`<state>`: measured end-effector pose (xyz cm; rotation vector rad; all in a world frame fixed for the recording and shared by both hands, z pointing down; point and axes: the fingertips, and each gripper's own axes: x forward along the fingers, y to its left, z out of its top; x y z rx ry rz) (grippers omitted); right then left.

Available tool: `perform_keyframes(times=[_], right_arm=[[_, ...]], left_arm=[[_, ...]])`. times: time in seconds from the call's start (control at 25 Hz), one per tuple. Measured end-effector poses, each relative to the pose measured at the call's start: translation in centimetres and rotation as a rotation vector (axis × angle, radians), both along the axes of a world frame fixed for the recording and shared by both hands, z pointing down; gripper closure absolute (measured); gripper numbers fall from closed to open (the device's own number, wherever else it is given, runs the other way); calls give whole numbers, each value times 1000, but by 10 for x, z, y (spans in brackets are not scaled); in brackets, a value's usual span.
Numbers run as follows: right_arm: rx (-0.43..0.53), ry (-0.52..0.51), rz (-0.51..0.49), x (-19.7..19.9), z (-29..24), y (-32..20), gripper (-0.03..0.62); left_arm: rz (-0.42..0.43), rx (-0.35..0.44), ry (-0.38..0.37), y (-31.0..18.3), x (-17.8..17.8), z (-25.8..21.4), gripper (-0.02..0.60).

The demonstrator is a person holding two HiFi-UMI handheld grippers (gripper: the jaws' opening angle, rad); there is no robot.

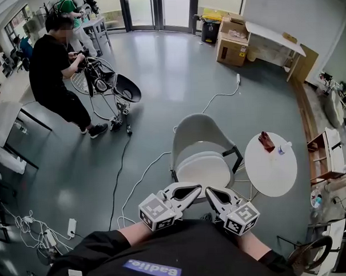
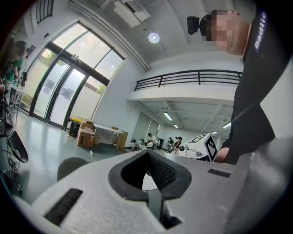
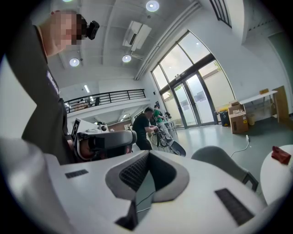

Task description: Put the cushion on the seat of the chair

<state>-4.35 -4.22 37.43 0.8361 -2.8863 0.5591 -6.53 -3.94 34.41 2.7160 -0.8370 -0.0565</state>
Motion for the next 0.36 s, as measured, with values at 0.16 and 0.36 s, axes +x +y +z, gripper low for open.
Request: perform_keyframes(times=[0.16, 0.36], right_arm=[[-1, -1, 3, -1, -1, 4, 566], [-7, -6, 4, -3, -1, 5, 566]], left_arm=[[1, 0, -1, 4, -1, -1, 566], [2, -2, -3, 6, -2, -1, 566]])
